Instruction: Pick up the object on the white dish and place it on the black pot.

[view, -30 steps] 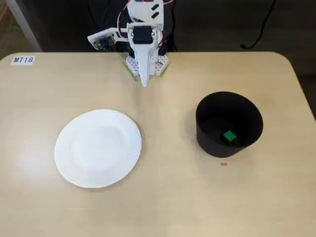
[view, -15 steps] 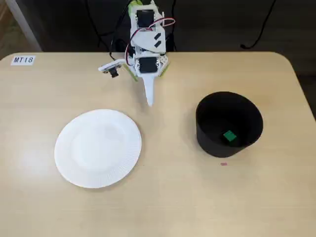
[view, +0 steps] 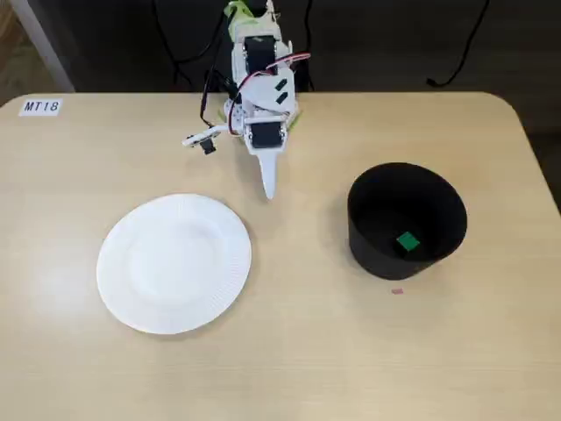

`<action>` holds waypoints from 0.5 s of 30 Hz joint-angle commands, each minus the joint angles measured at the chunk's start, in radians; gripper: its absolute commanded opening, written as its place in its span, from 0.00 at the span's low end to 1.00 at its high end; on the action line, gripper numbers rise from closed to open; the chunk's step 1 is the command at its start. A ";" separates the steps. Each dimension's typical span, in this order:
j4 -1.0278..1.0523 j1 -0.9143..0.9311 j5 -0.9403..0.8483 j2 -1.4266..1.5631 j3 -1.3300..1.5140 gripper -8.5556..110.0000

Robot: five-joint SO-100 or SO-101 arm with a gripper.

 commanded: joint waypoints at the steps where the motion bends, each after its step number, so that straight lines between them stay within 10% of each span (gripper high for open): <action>1: -0.009 -0.008 -0.008 0.115 0.017 0.07; 15: -0.012 -0.006 -0.008 0.115 0.018 0.07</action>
